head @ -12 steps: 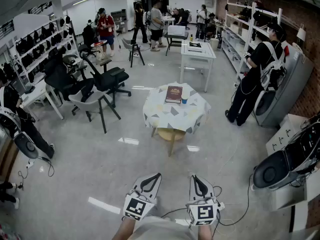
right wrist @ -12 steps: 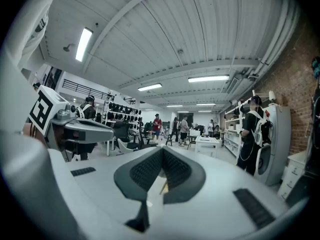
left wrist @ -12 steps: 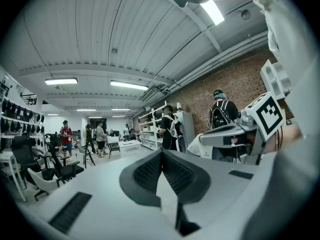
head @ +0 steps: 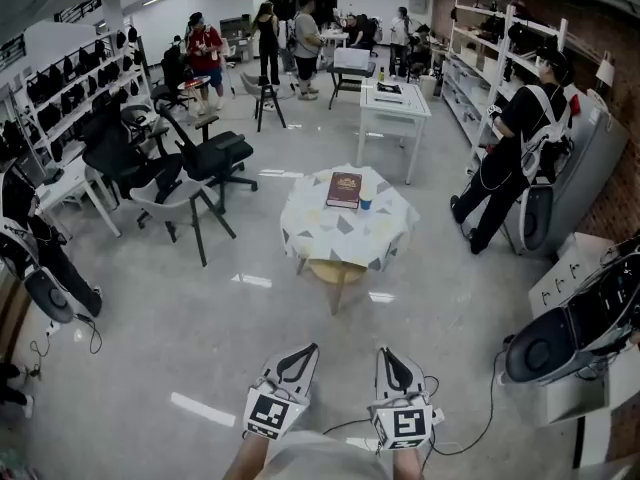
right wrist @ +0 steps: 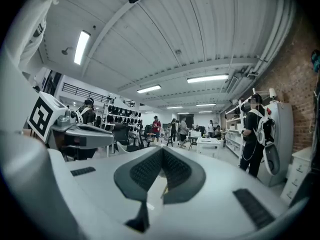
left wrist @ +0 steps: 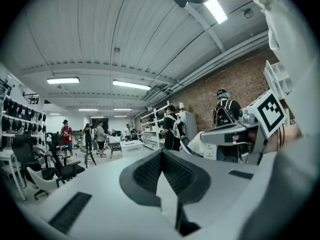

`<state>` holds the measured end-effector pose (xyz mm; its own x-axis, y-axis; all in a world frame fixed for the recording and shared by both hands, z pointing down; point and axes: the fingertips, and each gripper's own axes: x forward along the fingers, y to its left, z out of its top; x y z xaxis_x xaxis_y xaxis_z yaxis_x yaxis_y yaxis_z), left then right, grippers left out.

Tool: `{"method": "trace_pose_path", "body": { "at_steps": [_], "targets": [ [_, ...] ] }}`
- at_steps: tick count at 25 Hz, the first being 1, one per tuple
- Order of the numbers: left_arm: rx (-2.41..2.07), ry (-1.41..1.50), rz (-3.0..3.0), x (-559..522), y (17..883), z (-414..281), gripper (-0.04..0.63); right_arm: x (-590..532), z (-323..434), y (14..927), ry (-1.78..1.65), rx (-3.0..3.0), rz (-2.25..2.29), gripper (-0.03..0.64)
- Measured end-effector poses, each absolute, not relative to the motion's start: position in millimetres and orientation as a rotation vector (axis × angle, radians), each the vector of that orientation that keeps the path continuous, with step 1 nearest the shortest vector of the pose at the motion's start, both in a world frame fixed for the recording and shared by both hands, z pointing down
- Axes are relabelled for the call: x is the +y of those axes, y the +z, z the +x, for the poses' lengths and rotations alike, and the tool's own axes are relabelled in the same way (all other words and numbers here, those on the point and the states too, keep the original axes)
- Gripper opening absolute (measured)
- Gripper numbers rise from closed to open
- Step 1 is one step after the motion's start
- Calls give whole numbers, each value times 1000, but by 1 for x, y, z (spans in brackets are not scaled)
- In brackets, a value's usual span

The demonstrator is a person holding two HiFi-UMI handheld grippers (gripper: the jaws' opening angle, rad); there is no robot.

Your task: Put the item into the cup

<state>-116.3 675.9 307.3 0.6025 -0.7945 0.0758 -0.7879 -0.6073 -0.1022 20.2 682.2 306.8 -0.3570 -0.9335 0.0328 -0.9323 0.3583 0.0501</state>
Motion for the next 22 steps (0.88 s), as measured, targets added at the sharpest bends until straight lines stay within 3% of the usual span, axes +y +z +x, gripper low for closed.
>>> {"method": "trace_pose_path", "body": {
  "at_steps": [22],
  "targets": [
    [1224, -150, -2838, 485, 312, -146, 12, 501, -14, 316, -4, -2408, 1815, 6]
  ]
}}
